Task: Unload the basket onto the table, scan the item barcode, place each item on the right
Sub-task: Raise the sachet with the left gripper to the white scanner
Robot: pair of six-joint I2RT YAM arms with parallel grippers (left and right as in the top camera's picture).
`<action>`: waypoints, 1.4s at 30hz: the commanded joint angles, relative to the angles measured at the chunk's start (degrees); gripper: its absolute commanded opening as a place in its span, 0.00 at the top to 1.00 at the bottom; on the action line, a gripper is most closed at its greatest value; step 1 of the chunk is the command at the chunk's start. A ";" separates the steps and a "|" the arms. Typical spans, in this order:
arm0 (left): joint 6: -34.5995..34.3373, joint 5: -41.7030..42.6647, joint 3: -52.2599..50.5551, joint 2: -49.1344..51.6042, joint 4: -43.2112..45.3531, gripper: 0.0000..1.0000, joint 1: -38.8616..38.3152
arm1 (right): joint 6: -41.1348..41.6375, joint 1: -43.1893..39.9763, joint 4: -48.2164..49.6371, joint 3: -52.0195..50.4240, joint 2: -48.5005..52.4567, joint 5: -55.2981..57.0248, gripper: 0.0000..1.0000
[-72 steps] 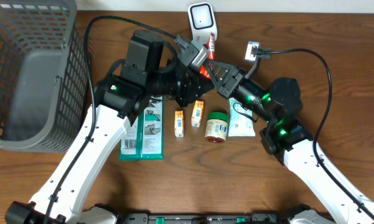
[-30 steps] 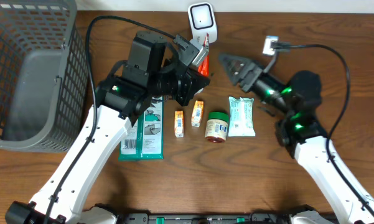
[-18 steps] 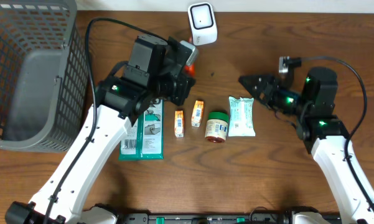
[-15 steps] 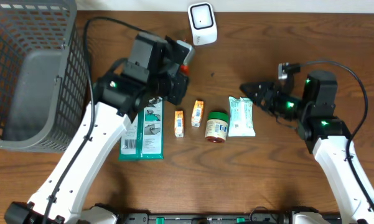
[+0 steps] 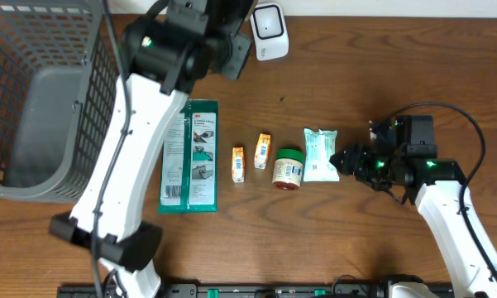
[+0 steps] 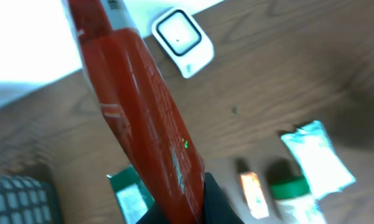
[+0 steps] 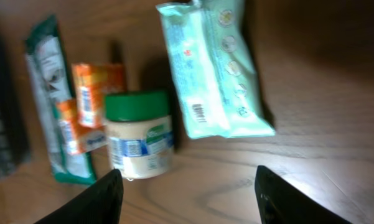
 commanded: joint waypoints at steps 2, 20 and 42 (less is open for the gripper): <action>7.96 -3.28 2.93 4.61 1.40 0.93 -0.07 | -2.99 2.62 -2.25 -0.24 -0.44 2.73 0.34; 36.92 -3.28 2.82 15.21 16.17 0.93 0.15 | -2.99 4.09 -3.04 -0.35 -0.44 2.78 0.01; 43.47 -3.28 2.56 35.08 46.14 0.93 8.48 | -2.99 4.09 -3.04 -0.35 -0.44 2.78 0.01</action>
